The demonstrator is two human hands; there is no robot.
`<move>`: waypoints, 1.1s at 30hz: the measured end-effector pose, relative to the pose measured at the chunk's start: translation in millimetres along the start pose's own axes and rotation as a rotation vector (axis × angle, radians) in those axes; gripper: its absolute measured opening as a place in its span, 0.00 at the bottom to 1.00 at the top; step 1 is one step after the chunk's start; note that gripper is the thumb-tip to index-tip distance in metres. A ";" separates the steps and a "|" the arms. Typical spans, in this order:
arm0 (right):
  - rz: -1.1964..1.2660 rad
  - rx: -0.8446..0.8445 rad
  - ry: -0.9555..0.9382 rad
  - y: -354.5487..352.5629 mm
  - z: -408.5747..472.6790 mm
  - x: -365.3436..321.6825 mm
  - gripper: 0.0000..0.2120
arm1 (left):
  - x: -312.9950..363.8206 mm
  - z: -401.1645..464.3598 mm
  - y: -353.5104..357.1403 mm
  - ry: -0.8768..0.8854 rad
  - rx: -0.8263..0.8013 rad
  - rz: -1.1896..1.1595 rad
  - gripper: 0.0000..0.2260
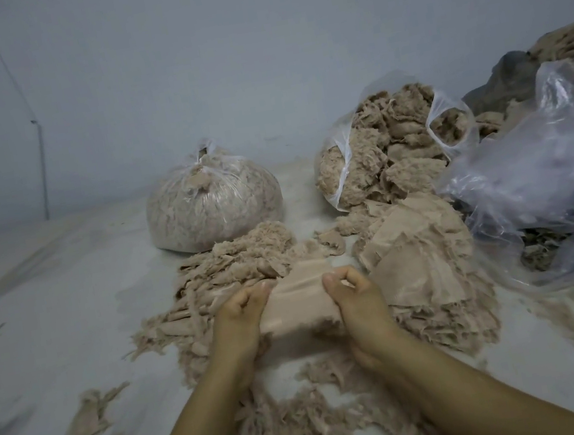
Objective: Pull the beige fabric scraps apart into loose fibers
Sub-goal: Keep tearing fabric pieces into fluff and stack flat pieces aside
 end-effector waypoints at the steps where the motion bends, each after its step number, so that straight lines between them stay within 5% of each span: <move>1: -0.004 0.020 -0.017 -4.0 0.1 -3.1 0.12 | -3.0 -1.4 -5.2 -0.016 0.021 -0.020 0.12; 6: -0.099 -0.150 0.020 2.0 0.0 -10.2 0.11 | 1.1 -2.7 -29.1 -0.005 0.122 0.112 0.18; 11: -0.093 -0.457 0.036 34.9 -6.7 -17.1 0.07 | 1.8 -3.0 53.2 -0.115 -0.420 -0.262 0.19; 14: -0.024 -0.402 0.113 21.8 -4.7 -13.2 0.19 | 5.2 2.0 49.7 -0.087 -0.281 -0.349 0.15; 17: 0.063 -0.449 0.244 22.4 -12.0 5.5 0.21 | 6.7 4.8 43.4 -0.028 -0.130 -0.263 0.14; 20: 0.099 -0.207 0.133 7.4 -8.2 9.7 0.09 | 9.2 0.9 44.0 0.001 -0.007 -0.231 0.12; 23: 0.045 0.046 -0.082 -20.0 -0.8 -19.6 0.10 | 17.0 2.0 42.5 0.041 0.086 -0.237 0.10; 26: -0.162 0.158 -0.196 -49.0 10.1 -61.7 0.11 | 25.8 13.6 51.9 0.045 0.035 -0.260 0.14; 29: -0.367 0.245 -0.118 -93.6 20.2 -85.8 0.15 | 27.8 28.2 57.3 0.013 0.000 -0.263 0.13; 33: -0.946 0.342 -0.101 -137.4 13.4 -110.9 0.08 | 5.4 34.8 86.6 -0.014 -0.241 0.139 0.11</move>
Point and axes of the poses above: each hand's wrist, its own z-axis towards the middle knuckle, its own y-axis out of the palm, x = y × z, the point moved 10 cm from there along z, towards the middle knuckle, and after that the axes turned 12 degrees about -x, right-handed, at the moved point
